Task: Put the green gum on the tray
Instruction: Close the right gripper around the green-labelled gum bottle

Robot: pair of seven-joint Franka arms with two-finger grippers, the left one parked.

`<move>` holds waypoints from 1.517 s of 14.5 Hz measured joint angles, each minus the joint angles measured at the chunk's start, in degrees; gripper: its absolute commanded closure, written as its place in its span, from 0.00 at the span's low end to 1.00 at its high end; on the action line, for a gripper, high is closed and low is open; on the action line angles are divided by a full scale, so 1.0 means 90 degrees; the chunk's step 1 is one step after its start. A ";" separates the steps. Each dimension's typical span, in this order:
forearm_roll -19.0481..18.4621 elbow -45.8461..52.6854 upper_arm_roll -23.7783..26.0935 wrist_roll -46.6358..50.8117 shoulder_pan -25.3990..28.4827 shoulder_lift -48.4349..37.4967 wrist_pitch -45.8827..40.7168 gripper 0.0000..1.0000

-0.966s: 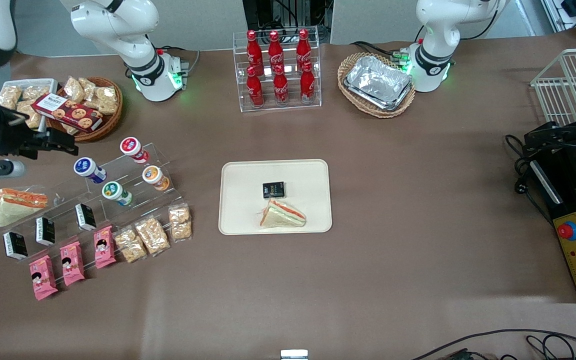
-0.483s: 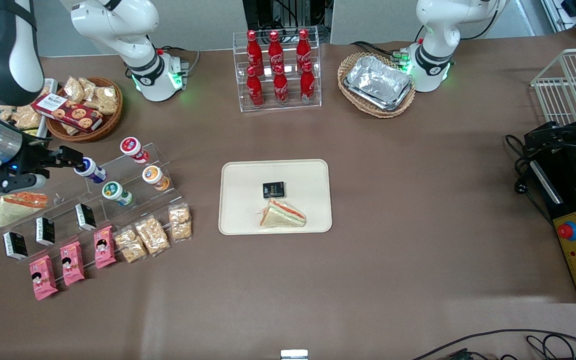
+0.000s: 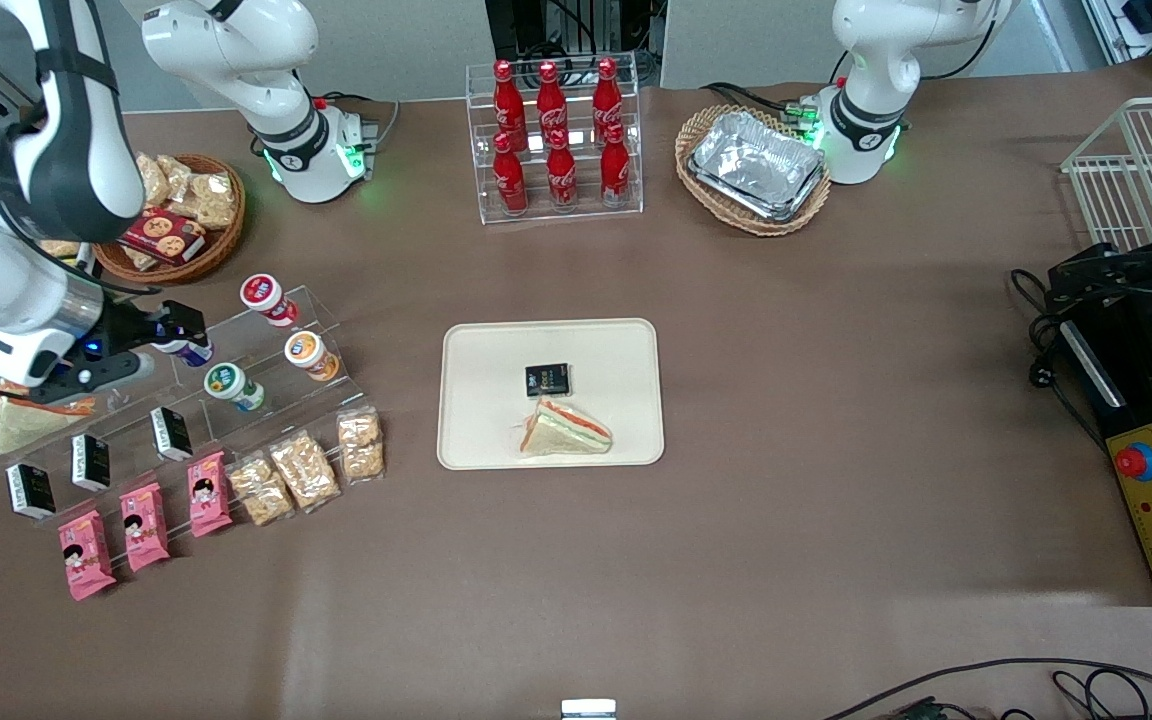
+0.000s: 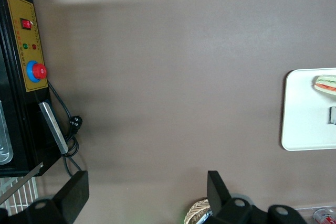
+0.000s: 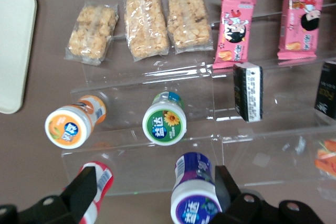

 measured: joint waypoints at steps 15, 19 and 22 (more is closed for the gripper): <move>-0.0001 -0.1158 -0.0007 -0.0371 -0.0013 0.0714 0.2117 0.16; -0.0001 -0.1173 -0.0006 -0.0385 -0.0012 0.0774 0.2147 0.43; 0.0020 -0.1182 -0.0002 -0.0388 -0.0009 0.0772 0.2149 0.72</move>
